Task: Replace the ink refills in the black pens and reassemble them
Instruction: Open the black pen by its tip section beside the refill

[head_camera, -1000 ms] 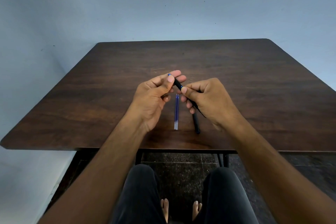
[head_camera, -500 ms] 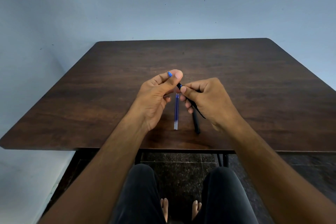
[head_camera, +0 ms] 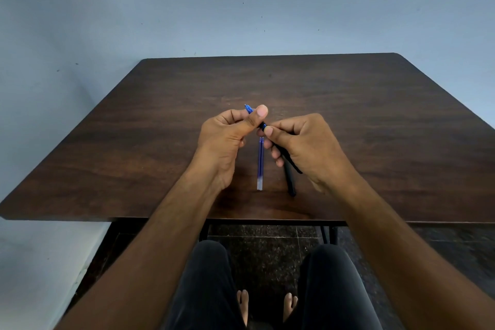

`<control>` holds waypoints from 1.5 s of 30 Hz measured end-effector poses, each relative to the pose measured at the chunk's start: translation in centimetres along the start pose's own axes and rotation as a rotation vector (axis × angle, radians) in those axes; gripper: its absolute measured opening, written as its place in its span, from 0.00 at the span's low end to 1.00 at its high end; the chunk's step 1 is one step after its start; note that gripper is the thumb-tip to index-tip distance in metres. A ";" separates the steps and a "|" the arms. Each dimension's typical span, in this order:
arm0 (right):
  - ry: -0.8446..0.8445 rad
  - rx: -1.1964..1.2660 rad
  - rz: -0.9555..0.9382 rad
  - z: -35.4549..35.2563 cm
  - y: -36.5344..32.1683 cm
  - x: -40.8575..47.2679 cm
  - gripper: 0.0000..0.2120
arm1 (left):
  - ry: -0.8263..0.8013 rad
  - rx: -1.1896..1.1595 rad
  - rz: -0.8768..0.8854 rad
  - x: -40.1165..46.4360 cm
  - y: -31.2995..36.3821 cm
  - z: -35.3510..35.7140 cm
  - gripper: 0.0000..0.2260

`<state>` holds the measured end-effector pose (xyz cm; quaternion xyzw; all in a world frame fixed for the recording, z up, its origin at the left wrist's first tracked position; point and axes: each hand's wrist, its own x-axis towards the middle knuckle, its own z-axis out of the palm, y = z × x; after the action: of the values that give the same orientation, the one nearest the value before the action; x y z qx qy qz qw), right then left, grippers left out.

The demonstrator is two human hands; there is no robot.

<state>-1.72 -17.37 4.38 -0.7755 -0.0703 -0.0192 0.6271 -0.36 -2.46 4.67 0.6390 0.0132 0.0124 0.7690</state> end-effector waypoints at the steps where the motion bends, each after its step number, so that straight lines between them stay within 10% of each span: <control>1: -0.002 0.009 0.002 0.0 0.0 0.0 0.08 | 0.009 -0.005 -0.014 0.1 0.0 0.1 0.15; 10: 0.027 -0.025 0.001 -0.4 0.0 0.0 0.08 | -0.257 -0.099 -0.053 -0.4 0.3 -0.7 0.12; 45: 0.007 0.027 0.000 -0.4 -0.3 -0.2 0.05 | 0.025 -0.139 -0.083 0.6 -0.1 -0.7 0.12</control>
<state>-1.90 -17.72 4.69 -0.7667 -0.0685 -0.0207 0.6379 0.25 -1.82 4.41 0.5827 0.0483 -0.0105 0.8112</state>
